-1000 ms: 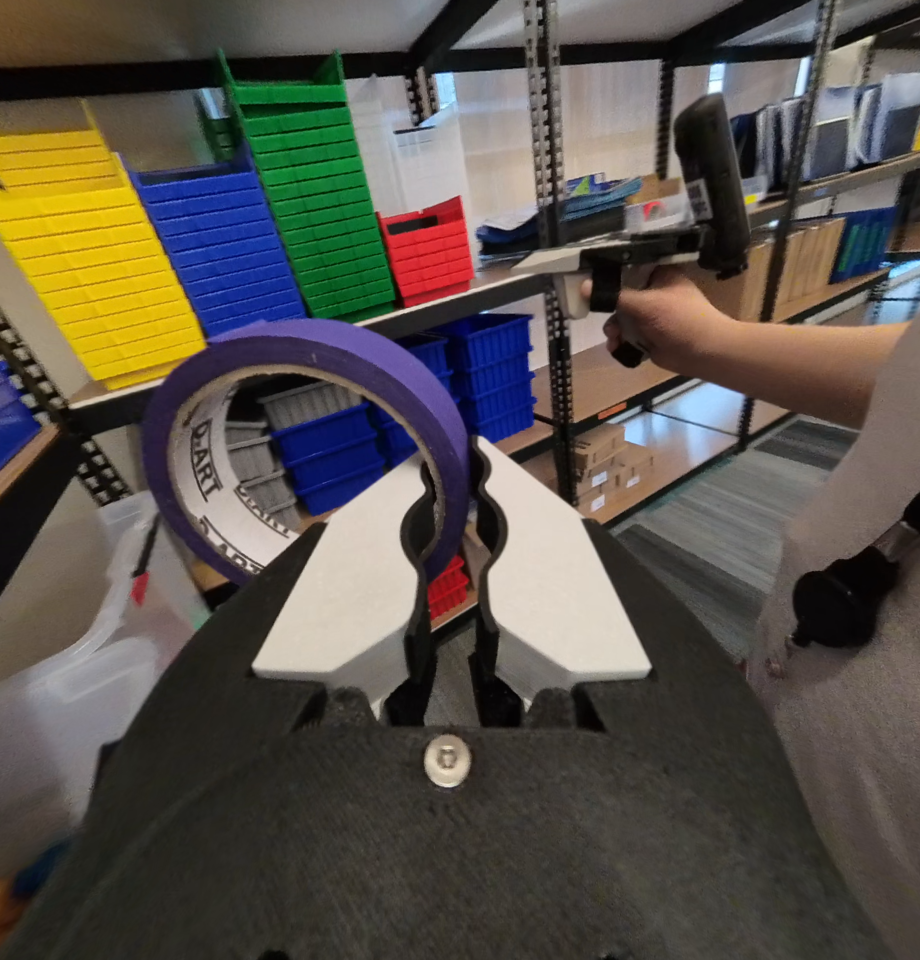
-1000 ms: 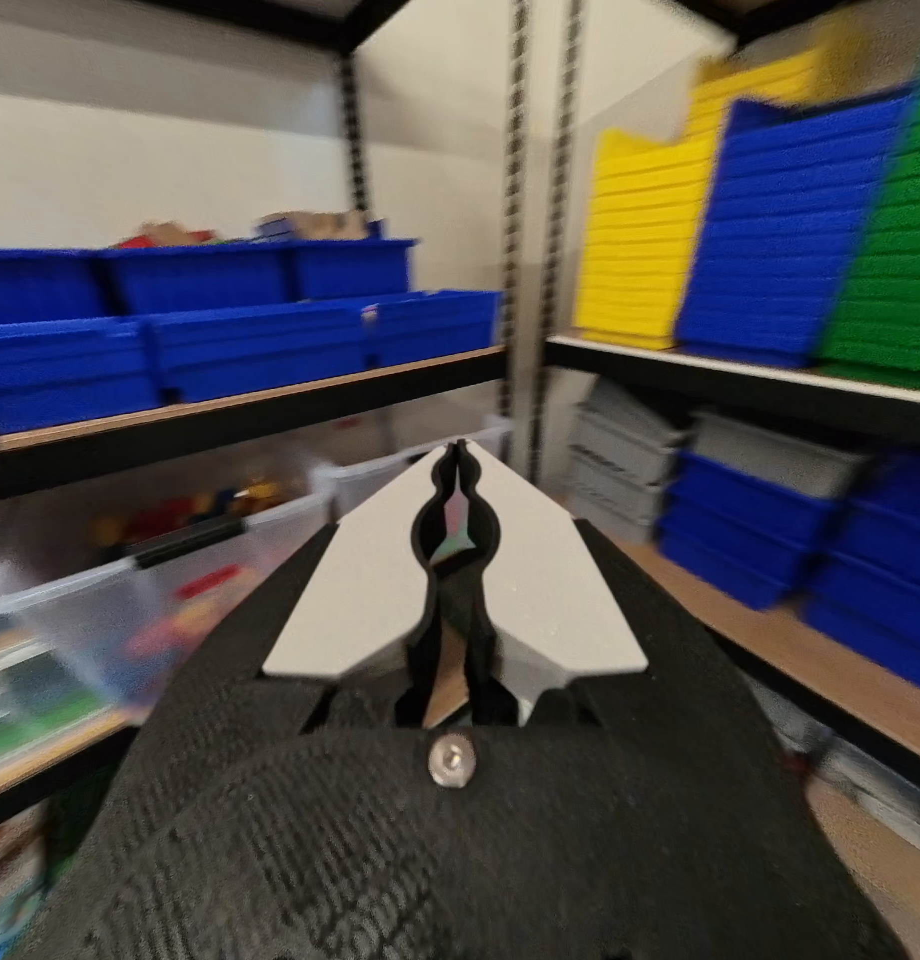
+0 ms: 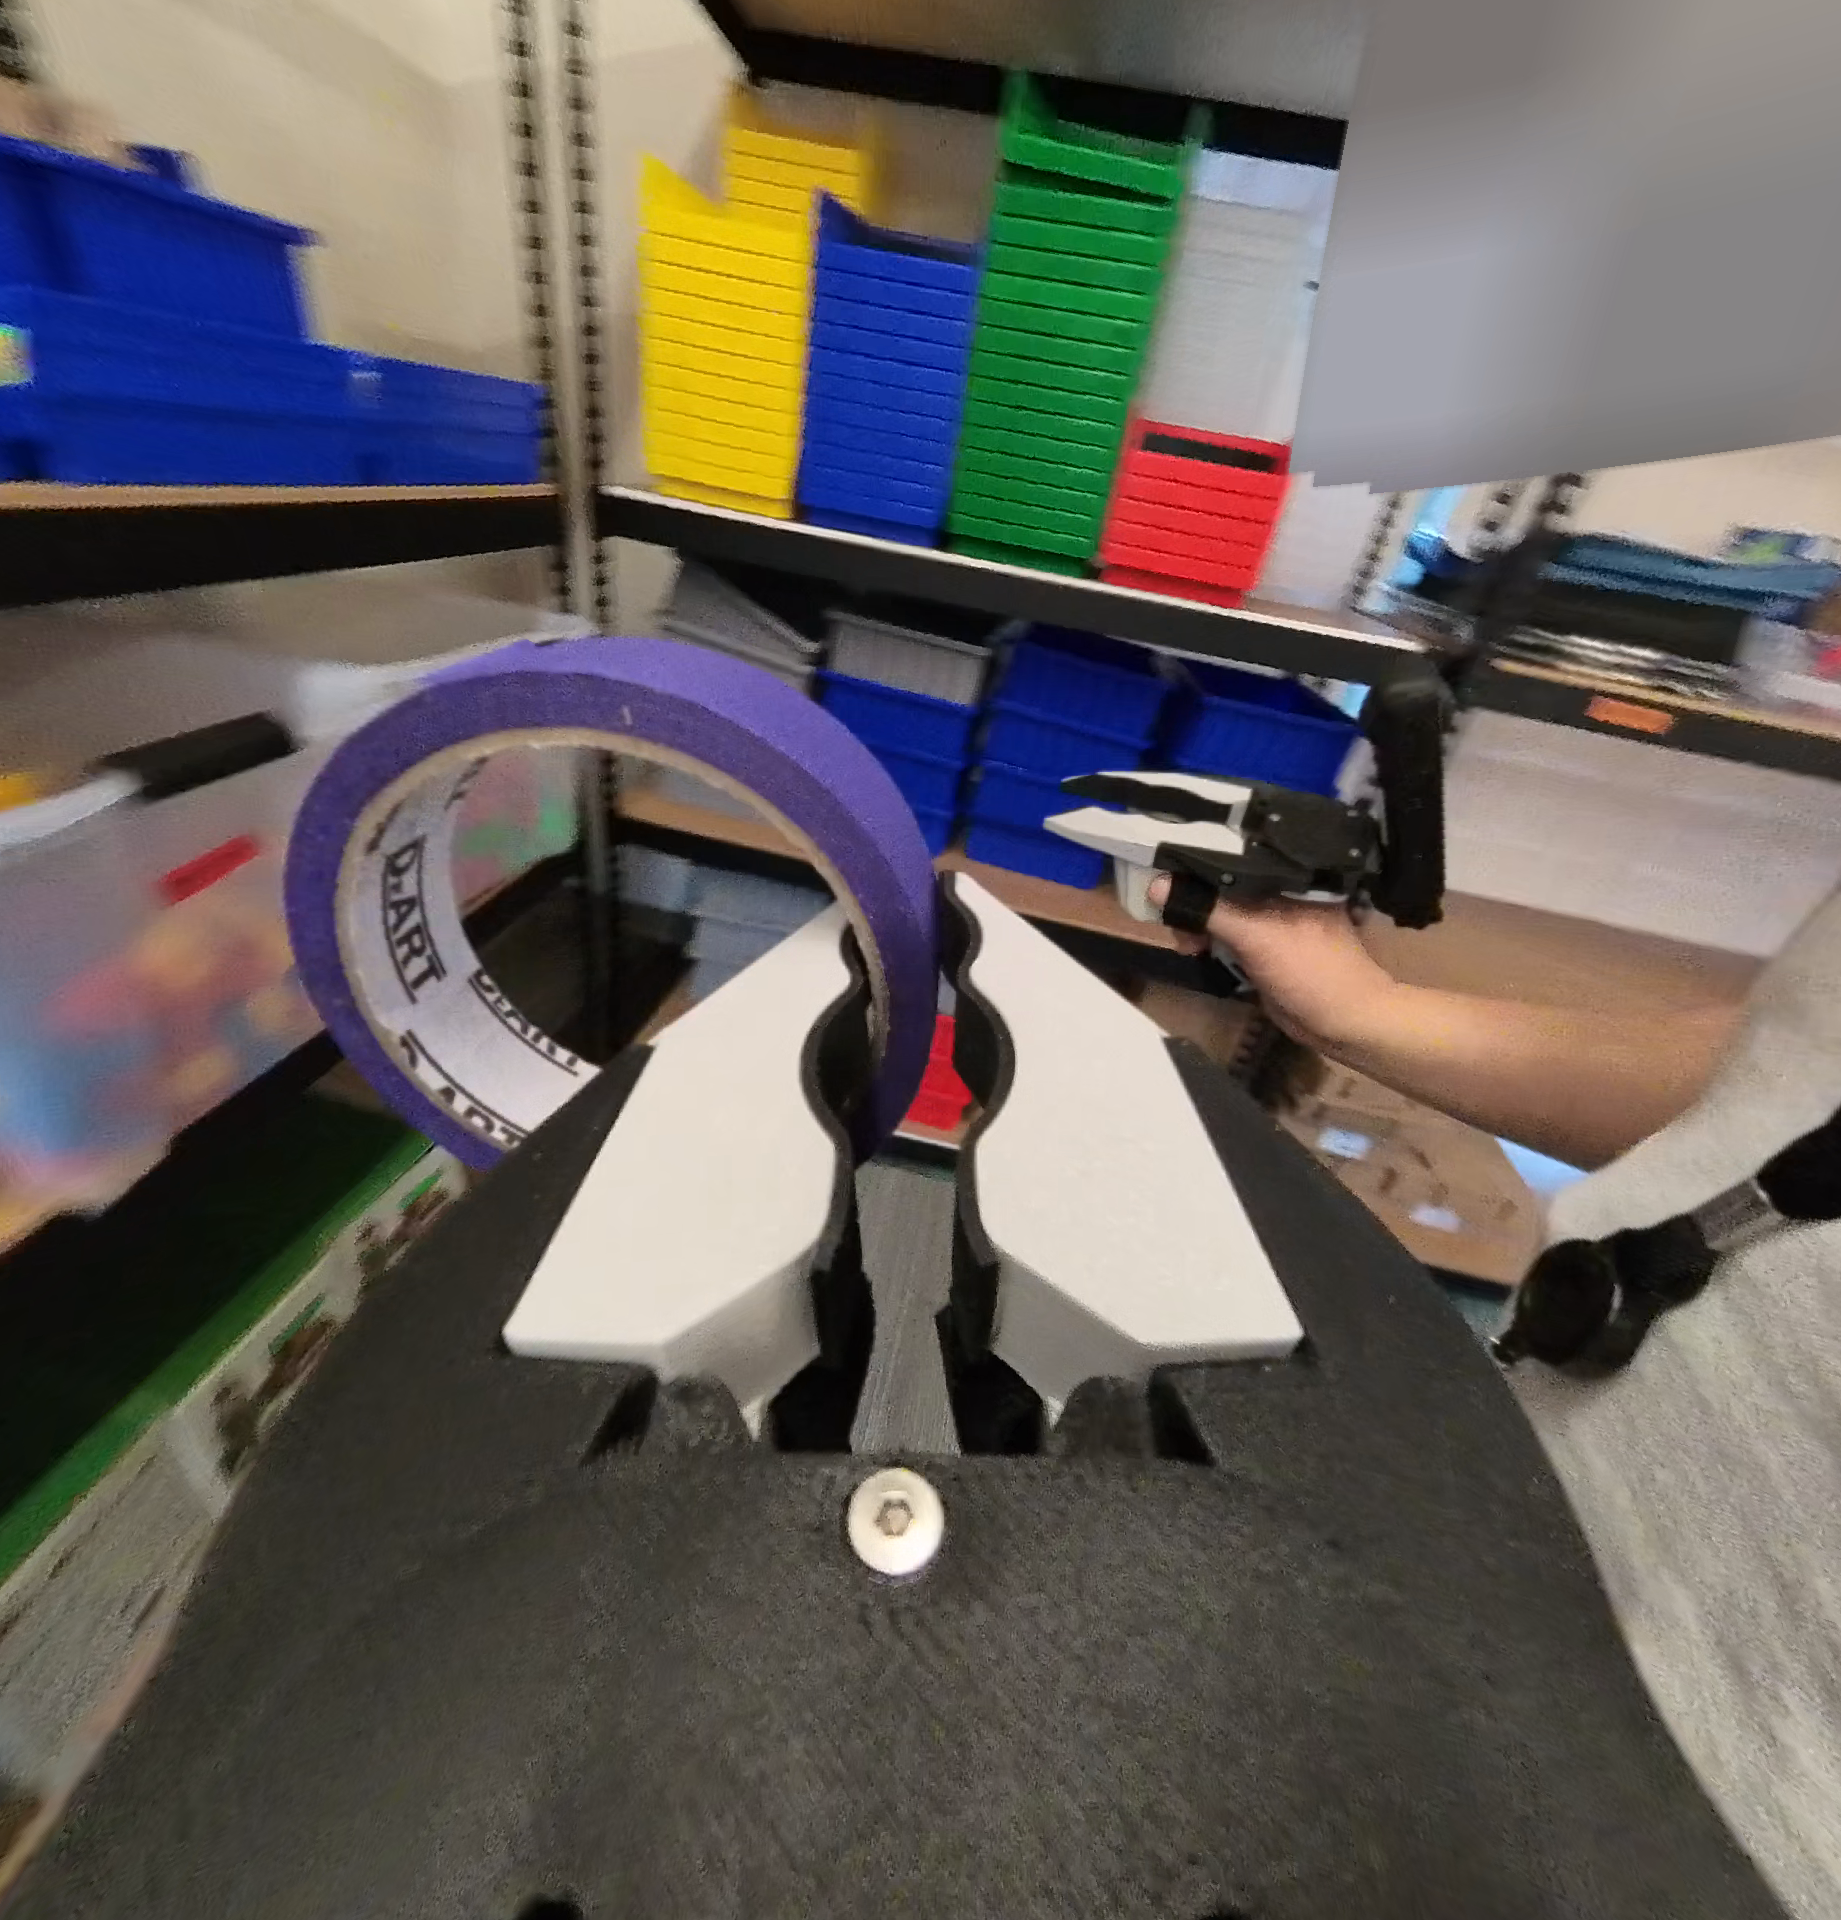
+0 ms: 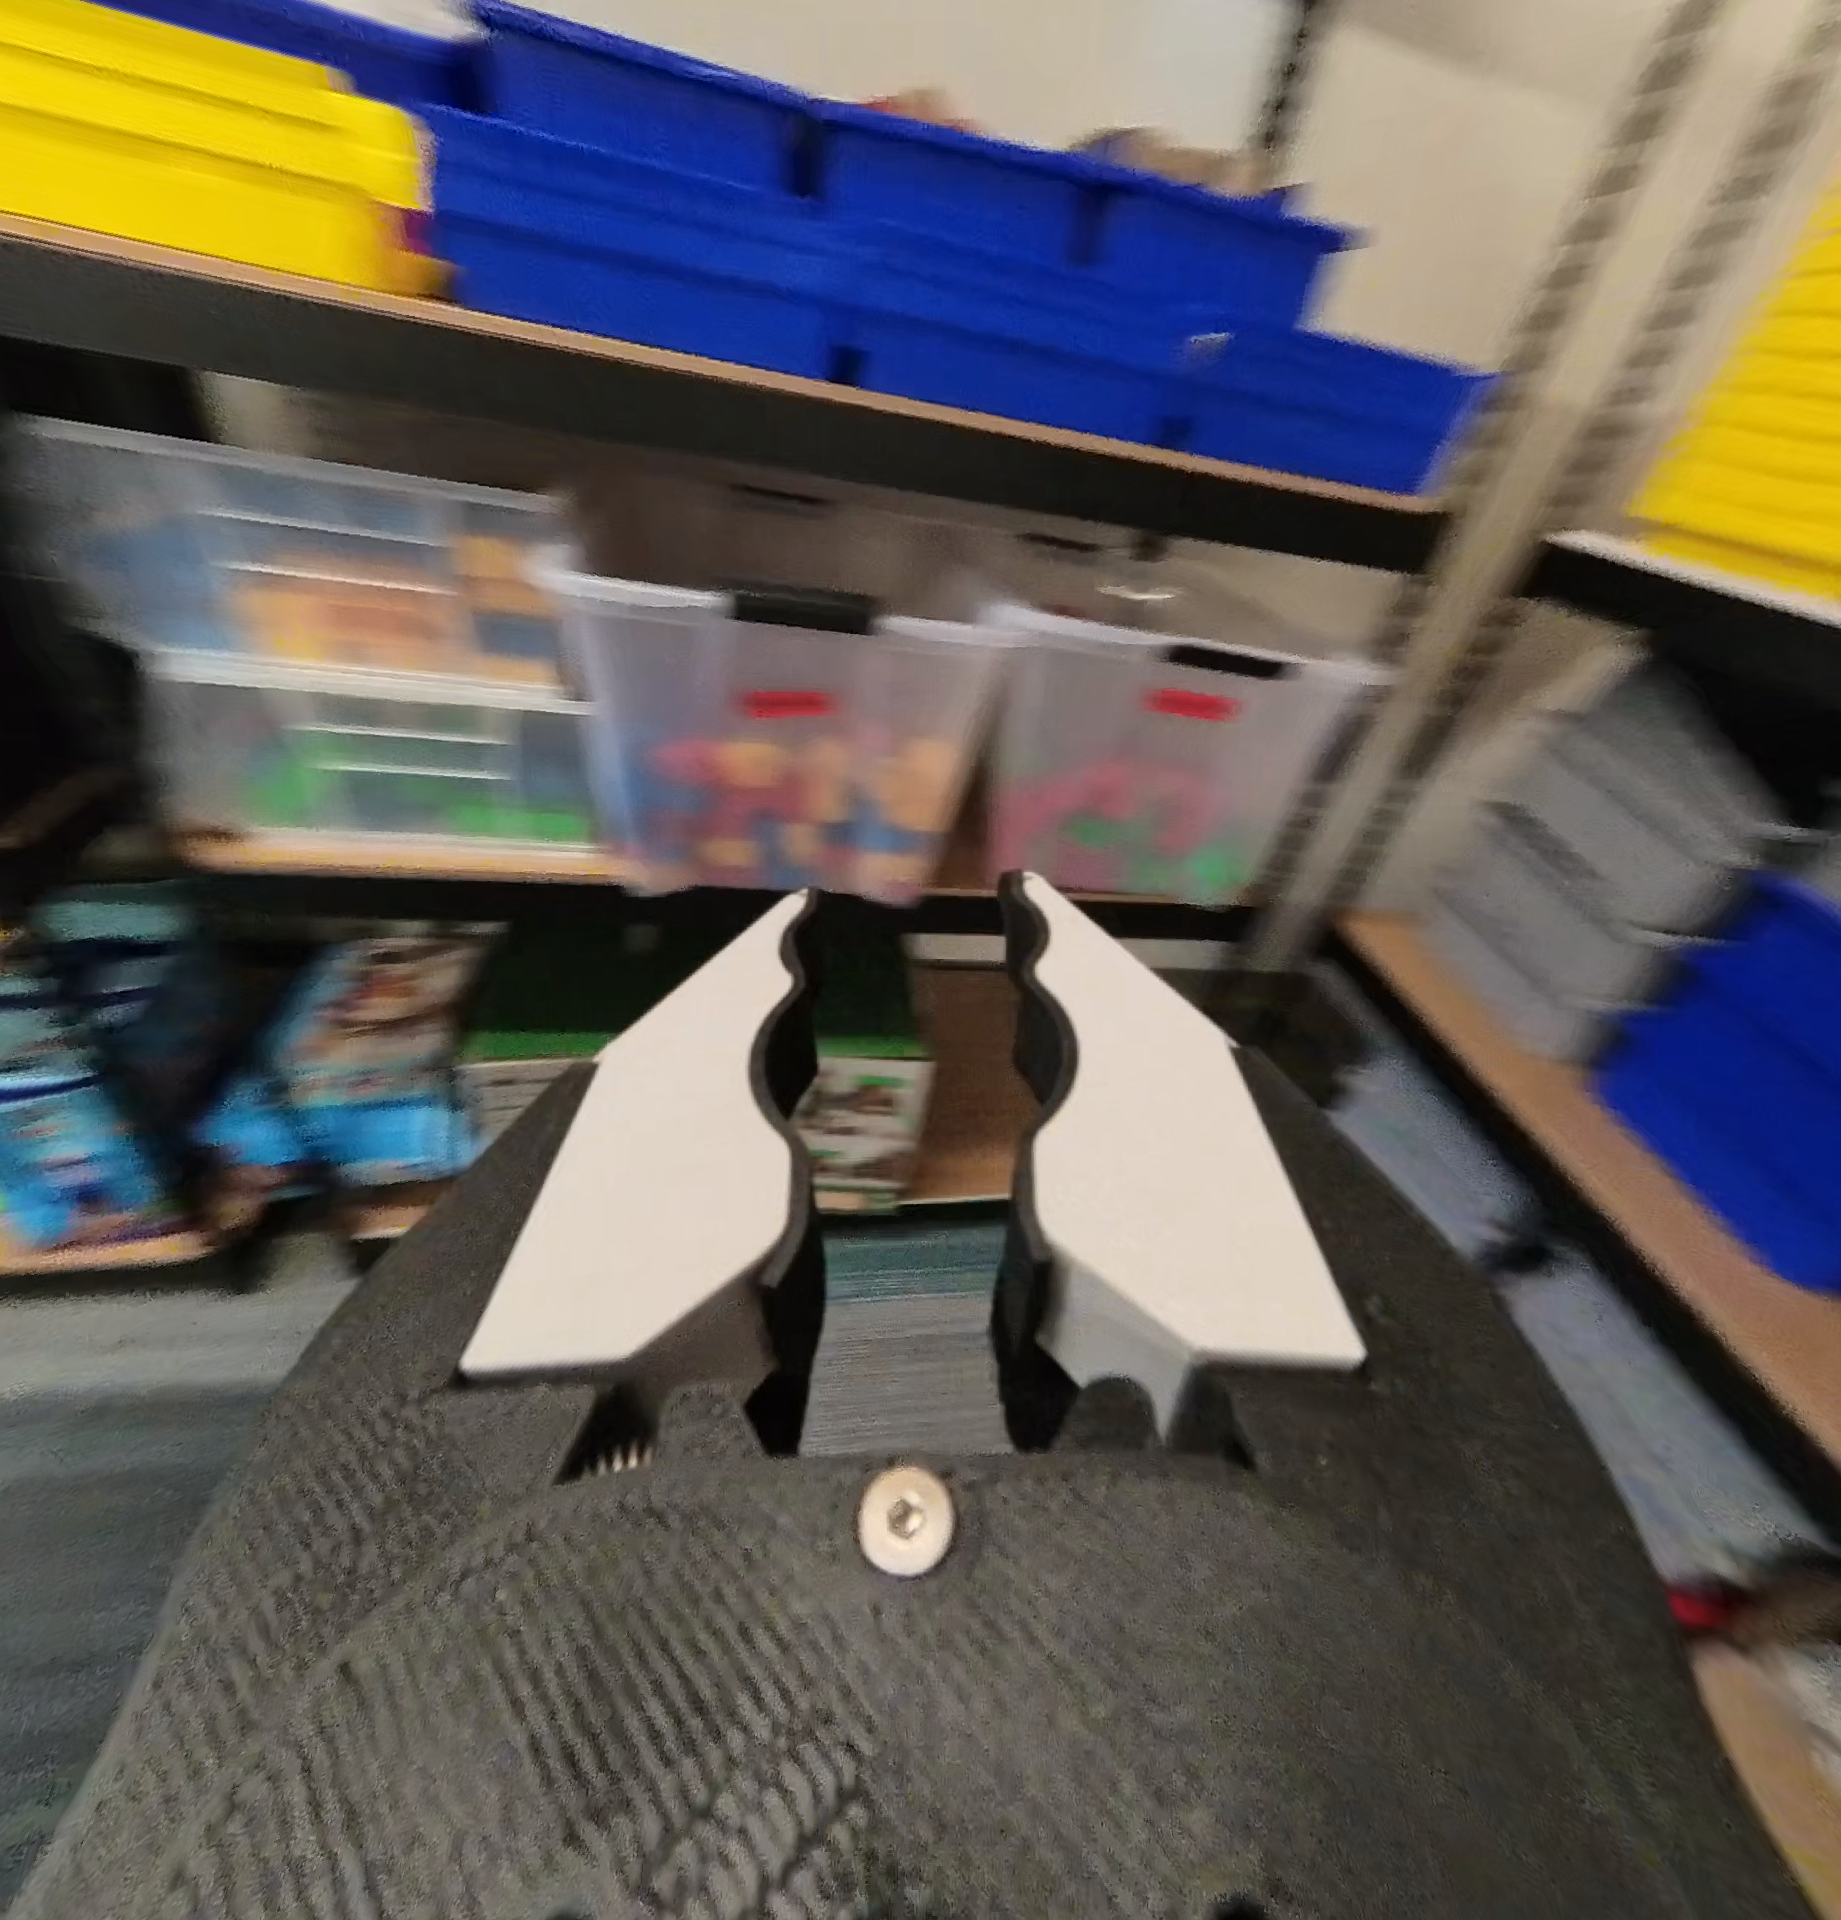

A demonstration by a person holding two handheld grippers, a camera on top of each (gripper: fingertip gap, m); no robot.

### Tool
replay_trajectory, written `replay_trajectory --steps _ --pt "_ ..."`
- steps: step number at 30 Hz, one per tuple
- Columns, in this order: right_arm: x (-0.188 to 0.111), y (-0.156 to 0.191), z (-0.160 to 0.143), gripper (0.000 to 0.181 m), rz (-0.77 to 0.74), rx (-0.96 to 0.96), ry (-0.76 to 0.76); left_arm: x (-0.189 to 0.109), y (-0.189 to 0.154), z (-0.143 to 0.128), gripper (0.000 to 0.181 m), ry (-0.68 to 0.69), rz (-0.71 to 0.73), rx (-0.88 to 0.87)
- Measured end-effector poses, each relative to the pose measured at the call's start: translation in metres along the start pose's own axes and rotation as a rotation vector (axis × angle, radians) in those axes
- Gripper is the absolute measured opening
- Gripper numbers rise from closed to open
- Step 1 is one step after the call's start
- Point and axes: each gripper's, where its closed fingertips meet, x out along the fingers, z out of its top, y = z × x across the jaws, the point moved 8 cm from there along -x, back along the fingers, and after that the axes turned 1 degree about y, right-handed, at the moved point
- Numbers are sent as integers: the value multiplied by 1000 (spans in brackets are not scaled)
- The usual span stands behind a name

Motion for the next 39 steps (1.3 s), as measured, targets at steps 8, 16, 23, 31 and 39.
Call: replay_trajectory --steps 8,16,23,31,39 --pt "43 236 45 16 451 6 -76 -299 -72 -37 7 -57 593 -48" --pt "-24 594 71 0 754 138 -90 -621 -230 -73 7 -20 1063 -15" --pt "-80 840 123 0 1046 92 -96 -805 -341 -62 7 -33 1380 21" --pt "-68 1016 137 0 1151 76 -52 -945 -337 -48 7 -174 1613 80" --pt "-48 1275 154 0 1364 32 -28 -1091 -290 -17 7 -165 1791 98"
